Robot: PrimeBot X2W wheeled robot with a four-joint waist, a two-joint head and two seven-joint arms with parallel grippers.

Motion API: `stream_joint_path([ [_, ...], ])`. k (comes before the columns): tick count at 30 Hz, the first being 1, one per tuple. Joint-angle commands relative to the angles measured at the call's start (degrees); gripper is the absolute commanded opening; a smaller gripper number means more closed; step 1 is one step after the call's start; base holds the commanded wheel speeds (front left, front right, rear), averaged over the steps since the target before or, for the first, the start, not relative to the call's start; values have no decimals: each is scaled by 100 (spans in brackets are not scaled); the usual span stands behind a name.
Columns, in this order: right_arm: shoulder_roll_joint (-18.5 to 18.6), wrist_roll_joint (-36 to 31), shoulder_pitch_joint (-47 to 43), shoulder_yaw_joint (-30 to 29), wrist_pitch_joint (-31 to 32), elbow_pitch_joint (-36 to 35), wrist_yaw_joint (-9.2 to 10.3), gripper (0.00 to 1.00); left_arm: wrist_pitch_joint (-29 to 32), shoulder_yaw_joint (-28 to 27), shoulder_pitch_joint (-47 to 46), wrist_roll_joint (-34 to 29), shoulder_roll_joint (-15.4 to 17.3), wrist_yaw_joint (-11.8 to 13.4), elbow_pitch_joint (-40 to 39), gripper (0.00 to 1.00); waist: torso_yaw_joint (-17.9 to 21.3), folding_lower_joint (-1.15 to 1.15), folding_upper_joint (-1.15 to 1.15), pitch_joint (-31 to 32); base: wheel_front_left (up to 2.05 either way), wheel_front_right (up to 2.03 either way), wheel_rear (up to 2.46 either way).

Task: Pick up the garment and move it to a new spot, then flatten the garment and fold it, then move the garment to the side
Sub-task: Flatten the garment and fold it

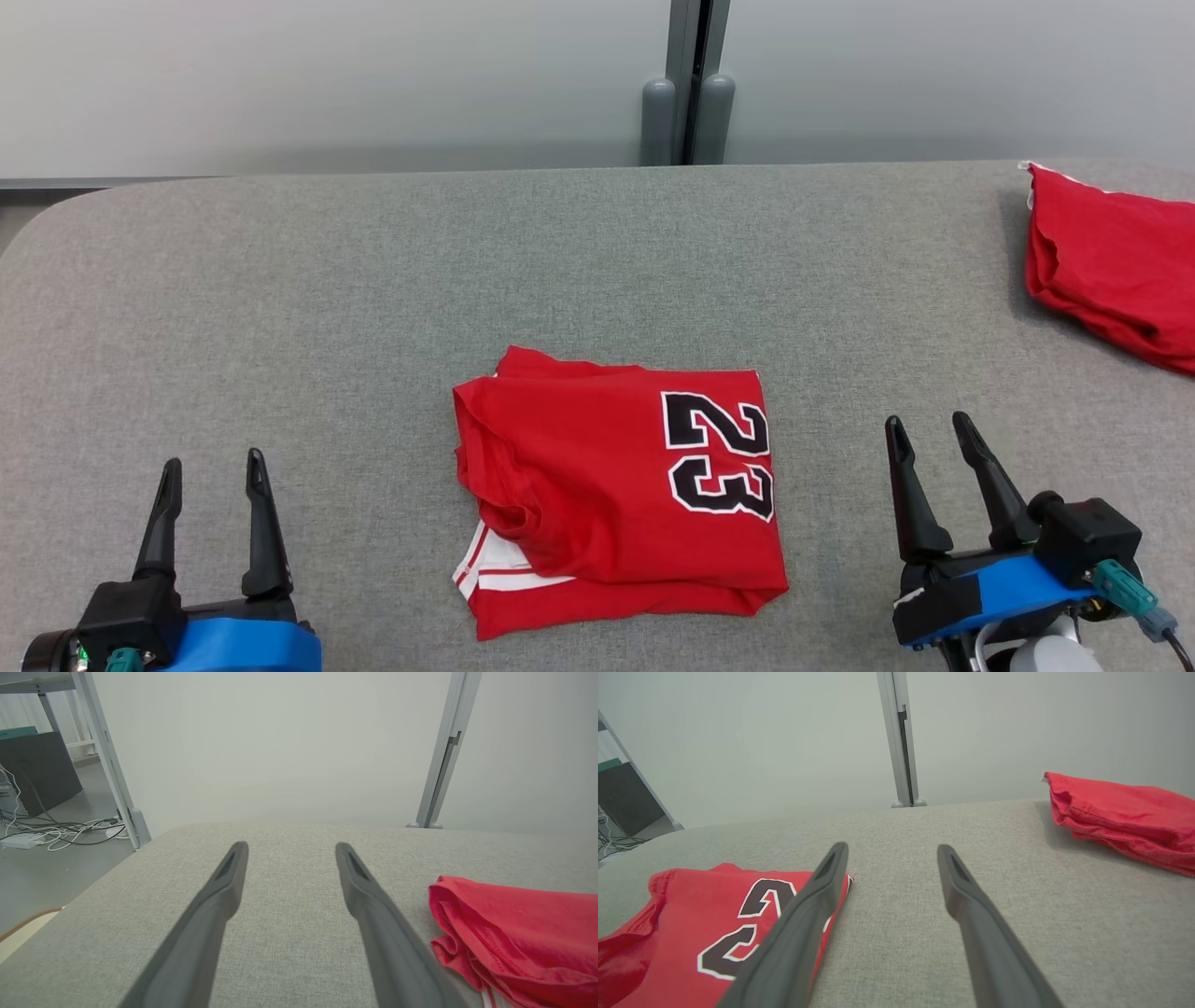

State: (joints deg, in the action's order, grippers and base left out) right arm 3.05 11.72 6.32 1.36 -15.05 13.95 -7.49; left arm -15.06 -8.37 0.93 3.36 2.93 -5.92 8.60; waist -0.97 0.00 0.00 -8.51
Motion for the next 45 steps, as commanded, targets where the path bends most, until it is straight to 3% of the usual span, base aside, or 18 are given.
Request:
stream_joint_path([
  [1, -13, 55, -105, -22, -15, -43, -1, 100, -13, 34, 28, -23, -6, -2, -5, 100, -7, 0, 0, 11, 0, 0, 0],
  [7, -12, 198, -166, 28, -16, -11, -1, 100, -13, 334, 58, -67, -8, -66, -32, 100, -12, 0, 0, 69, 0, 0, 0],
  [13, -11, 142, -136, 22, -16, 56, -1, 100, -13, 1242, 75, -200, 32, -156, 13, 100, -37, 0, 0, 153, 0, 0, 0],
  [22, -9, 114, -86, 76, -16, 65, -1, 100, -14, 2563, -93, -42, 371, -158, 406, 100, 32, 0, 0, 167, 0, 0, 0],
  [28, -8, 150, -103, 74, -16, 60, -1, 100, -13, 3059, -214, 82, 504, -159, 812, 100, 104, 0, 0, 111, 0, 0, 0],
  [37, -7, 184, -38, 103, -16, 82, -1, 100, -13, 3304, -556, 286, 493, -160, 1555, 100, 256, 0, 0, 34, 0, 0, 0],
  [38, -7, 182, -39, 95, -16, 84, -1, 100, -13, 3356, -597, 300, 501, -160, 1632, 76, 264, 0, 0, 31, 0, 0, 0],
  [39, -8, 181, -41, 87, -16, 85, -1, 100, -13, 3378, -645, 317, 499, -160, 1670, 45, 269, 0, 0, 29, 0, 0, 0],
  [40, -8, 181, -44, 81, -16, 88, -1, 100, -13, 3392, -672, 345, 491, -160, 1710, 3, 273, 0, 0, 30, 0, 0, 0],
  [45, -8, 164, -126, 23, -16, 97, -1, 100, -13, 3358, -653, 428, 498, -160, 1724, 0, 221, 0, 0, 58, 0, 0, 0],
])
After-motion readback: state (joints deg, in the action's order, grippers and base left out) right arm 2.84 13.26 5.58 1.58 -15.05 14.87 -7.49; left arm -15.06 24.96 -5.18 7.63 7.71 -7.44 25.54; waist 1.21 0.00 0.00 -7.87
